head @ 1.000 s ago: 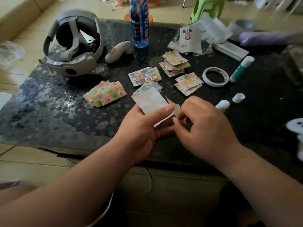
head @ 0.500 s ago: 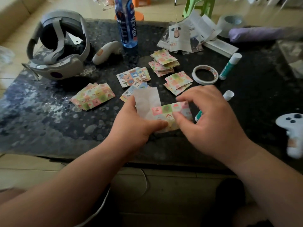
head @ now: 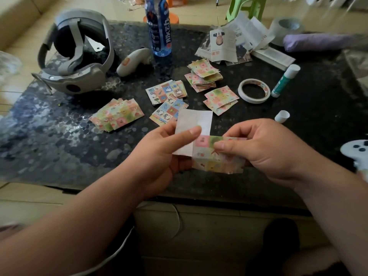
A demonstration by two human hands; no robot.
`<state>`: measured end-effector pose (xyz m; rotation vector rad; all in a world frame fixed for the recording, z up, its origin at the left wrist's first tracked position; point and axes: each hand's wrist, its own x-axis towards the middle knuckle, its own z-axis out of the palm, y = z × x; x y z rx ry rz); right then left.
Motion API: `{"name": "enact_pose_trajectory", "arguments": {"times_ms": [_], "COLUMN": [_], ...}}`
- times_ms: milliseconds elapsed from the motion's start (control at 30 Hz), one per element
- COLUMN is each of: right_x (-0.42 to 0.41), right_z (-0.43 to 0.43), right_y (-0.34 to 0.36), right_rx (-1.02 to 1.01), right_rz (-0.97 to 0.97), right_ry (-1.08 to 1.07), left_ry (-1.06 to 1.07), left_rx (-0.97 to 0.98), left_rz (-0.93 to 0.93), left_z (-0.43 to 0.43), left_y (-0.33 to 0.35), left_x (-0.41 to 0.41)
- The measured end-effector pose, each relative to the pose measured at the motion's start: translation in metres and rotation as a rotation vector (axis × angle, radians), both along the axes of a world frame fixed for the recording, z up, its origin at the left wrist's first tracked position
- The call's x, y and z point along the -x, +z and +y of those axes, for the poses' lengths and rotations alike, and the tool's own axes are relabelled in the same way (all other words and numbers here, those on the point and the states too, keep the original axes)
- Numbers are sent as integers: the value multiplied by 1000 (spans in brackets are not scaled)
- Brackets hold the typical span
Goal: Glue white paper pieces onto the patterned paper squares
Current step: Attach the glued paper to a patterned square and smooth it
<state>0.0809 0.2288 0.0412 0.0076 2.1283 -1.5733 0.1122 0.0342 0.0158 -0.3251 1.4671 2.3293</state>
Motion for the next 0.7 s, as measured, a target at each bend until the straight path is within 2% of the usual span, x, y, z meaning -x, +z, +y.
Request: {"name": "enact_pose_trajectory", "arguments": {"times_ms": [200,267,367,433,533,700], "right_x": [-1,-1,-1,0,1,1], "right_z": [-2,-5,-13,-18,-23,-26], "right_y": [9,11,10,10,7,-2], "right_rx": [-31,41,309,404,459,488], "right_rz": [21,25,-48,-98,-137,-188], "right_ry": [179,153,-52,-165,-260,-343], "left_ry": [215,270,291,239,136,77], "left_rx": [-13,-26,-47,-104,-193,-179], "left_rz": [-255,-298,-269,-226,-179,-99], "left_z": [-5,-7,-9,-10,-11,-11], "left_y": [-6,-7,-7,-6,-2,-2], "left_x": [11,13,16,16,14,12]}}
